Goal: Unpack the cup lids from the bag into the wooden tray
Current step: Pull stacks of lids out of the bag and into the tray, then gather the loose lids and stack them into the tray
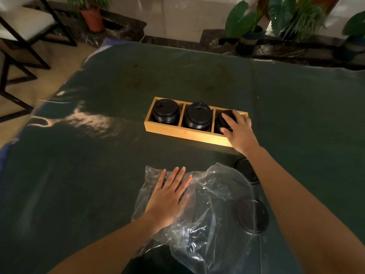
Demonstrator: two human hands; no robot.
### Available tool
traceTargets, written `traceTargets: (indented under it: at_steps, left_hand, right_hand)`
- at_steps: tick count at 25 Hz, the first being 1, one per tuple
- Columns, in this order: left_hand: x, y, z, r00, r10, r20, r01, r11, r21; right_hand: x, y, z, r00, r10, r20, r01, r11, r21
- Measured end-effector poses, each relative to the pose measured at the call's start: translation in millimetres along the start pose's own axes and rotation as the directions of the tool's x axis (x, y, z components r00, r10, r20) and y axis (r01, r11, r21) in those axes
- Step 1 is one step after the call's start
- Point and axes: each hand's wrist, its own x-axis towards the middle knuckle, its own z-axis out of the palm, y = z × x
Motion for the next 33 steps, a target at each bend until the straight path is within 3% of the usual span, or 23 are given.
traceTargets:
  at_steps: [5,7,10,12,14,18,23,27,30,33]
  left_hand:
    - [1,0,-3,1.0,-0.006,0.0,0.006,1.0,-0.001]
    - [2,2,-4,1.0,-0.007,0.0,0.007,1.0,-0.001]
    - [4,3,-3,1.0,-0.009,-0.01,0.008,1.0,-0.007]
    - [5,2,-2,1.0,-0.014,-0.022,0.014,1.0,-0.004]
    - [5,2,-2,1.0,-0.014,-0.027,0.015,1.0,0.025]
    - [12,-2,-16,0.998,0.022,0.065,-0.028,0.995,0.095]
    - [42,2,-63,0.969,0.127,0.21,-0.176,0.956,0.234]
    - [83,19,-99,0.915,0.207,0.347,-0.308,0.912,0.269]
    - [115,44,-111,0.952,0.232,0.201,-0.257,0.961,0.105]
    - [137,81,-112,0.936,0.351,0.033,-0.347,0.934,-0.087]
  right_hand:
    - [-5,3,6,1.0,-0.01,0.027,0.014,0.992,-0.122]
    - [-3,2,4,0.999,0.002,0.049,0.002,0.997,-0.079]
    - [0,2,-5,0.994,0.06,0.095,-0.08,0.971,0.227]
    - [-1,3,-17,0.993,0.096,0.073,-0.119,0.86,0.497]
    - [-8,9,-30,0.992,0.121,0.023,-0.112,0.817,0.566]
    - [-41,40,-50,0.977,0.214,0.008,-0.186,0.833,0.522]
    - [-105,89,-59,0.92,0.388,0.048,-0.347,0.754,0.558]
    - [-152,118,-53,0.884,0.451,0.122,-0.462,0.805,0.373]
    - [-181,124,-43,0.88,0.426,0.211,-0.467,0.86,0.209]
    - [-203,121,-29,0.898,0.371,0.235,-0.412,0.897,0.161]
